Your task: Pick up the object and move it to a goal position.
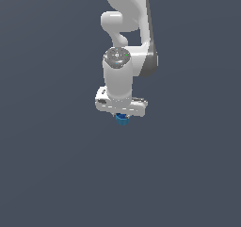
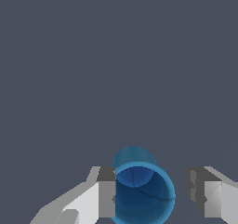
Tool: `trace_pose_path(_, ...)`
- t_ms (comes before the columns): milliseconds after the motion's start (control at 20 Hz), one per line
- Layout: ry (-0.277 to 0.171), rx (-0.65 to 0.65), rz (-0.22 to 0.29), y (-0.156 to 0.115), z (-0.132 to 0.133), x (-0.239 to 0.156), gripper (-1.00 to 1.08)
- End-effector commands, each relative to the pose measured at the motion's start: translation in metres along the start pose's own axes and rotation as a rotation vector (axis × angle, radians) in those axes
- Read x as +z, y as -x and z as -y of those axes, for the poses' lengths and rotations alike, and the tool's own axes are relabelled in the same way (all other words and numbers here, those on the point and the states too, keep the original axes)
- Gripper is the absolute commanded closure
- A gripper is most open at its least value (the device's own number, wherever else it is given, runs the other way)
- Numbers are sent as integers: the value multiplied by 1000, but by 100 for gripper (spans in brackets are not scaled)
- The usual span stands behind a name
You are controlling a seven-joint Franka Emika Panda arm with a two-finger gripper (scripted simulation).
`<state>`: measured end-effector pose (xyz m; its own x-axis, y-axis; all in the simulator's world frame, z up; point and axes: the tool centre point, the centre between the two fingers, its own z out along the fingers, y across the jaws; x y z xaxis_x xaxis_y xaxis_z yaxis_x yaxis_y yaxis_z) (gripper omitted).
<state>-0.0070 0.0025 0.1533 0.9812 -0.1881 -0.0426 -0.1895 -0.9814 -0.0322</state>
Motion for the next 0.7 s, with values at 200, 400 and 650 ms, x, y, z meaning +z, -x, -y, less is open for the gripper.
trace_pose_path(200, -29, 199, 37, 4, -2, 9, -20)
trace_pose_path(400, -46, 336, 64, 6, -3, 16, -20)
trace_pose_path(650, -63, 506, 100, 9, -4, 23, -20)
